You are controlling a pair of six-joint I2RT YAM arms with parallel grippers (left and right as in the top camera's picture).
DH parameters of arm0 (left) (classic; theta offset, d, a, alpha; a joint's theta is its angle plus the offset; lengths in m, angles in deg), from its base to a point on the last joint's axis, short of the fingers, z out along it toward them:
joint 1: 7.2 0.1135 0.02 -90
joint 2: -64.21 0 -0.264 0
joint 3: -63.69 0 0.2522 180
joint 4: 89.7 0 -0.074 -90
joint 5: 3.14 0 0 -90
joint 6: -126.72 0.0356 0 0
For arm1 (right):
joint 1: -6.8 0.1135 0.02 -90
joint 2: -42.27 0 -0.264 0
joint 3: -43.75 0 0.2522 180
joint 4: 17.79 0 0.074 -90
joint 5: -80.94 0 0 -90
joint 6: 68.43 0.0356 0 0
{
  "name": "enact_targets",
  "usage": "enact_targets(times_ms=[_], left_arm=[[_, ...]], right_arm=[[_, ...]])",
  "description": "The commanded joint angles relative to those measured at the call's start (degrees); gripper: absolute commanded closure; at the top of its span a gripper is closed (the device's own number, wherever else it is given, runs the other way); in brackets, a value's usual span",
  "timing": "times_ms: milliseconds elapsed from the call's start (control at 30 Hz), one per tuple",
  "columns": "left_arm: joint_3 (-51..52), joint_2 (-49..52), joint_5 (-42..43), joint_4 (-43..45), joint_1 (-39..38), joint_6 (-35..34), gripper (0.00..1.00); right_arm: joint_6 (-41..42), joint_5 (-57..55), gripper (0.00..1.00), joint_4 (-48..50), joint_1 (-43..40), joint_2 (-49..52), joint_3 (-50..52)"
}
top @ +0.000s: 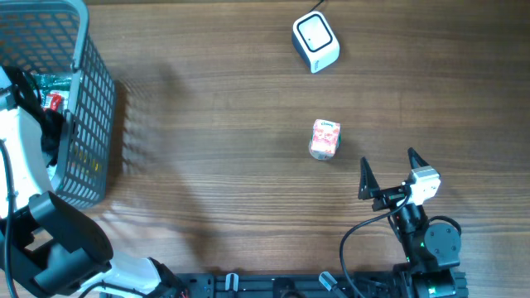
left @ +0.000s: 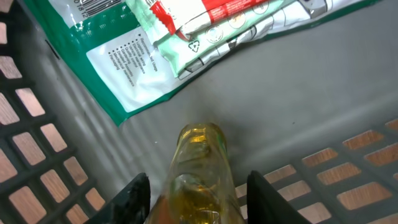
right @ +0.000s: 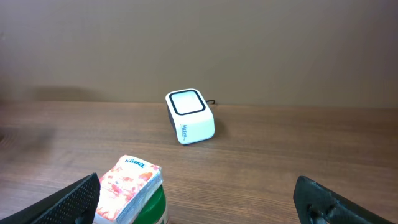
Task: Scan the item barcode
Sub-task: 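Return the left gripper to the basket and grasp the yellow soap bottle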
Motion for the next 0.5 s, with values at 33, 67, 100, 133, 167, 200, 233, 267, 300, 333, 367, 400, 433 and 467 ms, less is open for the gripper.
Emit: enact_targets(times_ms=[33, 67, 100, 133, 167, 200, 233, 267, 300, 333, 367, 400, 433, 467], left_arm=[[-1.6, -0.7, 1.4, 0.6, 0.1, -2.7, 0.77], [-2.2, -1.1, 2.1, 0.9, 0.4, -2.7, 0.77], [-2.9, -1.7, 2.7, 1.0, 0.8, -2.7, 0.77], [-3.6, -2.3, 3.0, 1.3, 1.1, -2.7, 0.77], [-4.4, -2.9, 3.0, 1.5, 1.5, -2.7, 0.77], [-5.4, -3.6, 3.0, 1.7, 1.9, -2.7, 0.78], [-6.3, -4.2, 3.0, 1.8, 2.3, -2.7, 0.79], [-7.4, -4.7, 3.0, 1.7, 2.8, -2.7, 0.79], [-8.4, -5.2, 3.0, 1.7, 3.2, -2.7, 0.80], [-9.4, -5.7, 3.1, 1.7, 3.7, -2.7, 0.81], [-10.2, -6.3, 3.0, 1.7, 3.9, -2.7, 0.82], [-11.1, -6.8, 3.1, 1.7, 4.2, -2.7, 0.82], [-12.0, -7.3, 3.0, 1.7, 4.3, -2.7, 0.83], [-13.0, -7.7, 3.1, 1.8, 4.3, -2.7, 0.83]], right_arm=[[-0.5, 0.1, 0.00, 0.2, -0.3, -0.2, 0.0], [-0.5, 0.1, 0.00, 0.2, -0.3, -0.2, 0.0], [-0.5, 0.1, 0.00, 0.2, -0.3, -0.2, 0.0], [-0.5, 0.1, 0.00, 0.2, -0.3, -0.2, 0.0], [-0.5, 0.1, 0.00, 0.2, -0.3, -0.2, 0.0], [-0.5, 0.1, 0.00, 0.2, -0.3, -0.2, 0.0], [-0.5, 0.1, 0.01, 0.2, -0.3, -0.2, 0.0], [-0.5, 0.1, 0.00, 0.2, -0.3, -0.2, 0.0], [-0.5, 0.1, 0.00, 0.2, -0.3, -0.2, 0.0], [-0.5, 0.1, 0.00, 0.2, -0.3, -0.2, 0.0], [-0.5, 0.1, 0.00, 0.2, -0.3, -0.2, 0.0], [-0.5, 0.1, 0.00, 0.2, -0.3, -0.2, 0.0], [-0.5, 0.1, 0.00, 0.2, -0.3, -0.2, 0.0], [-0.5, 0.1, 0.00, 0.2, -0.3, -0.2, 0.0]])
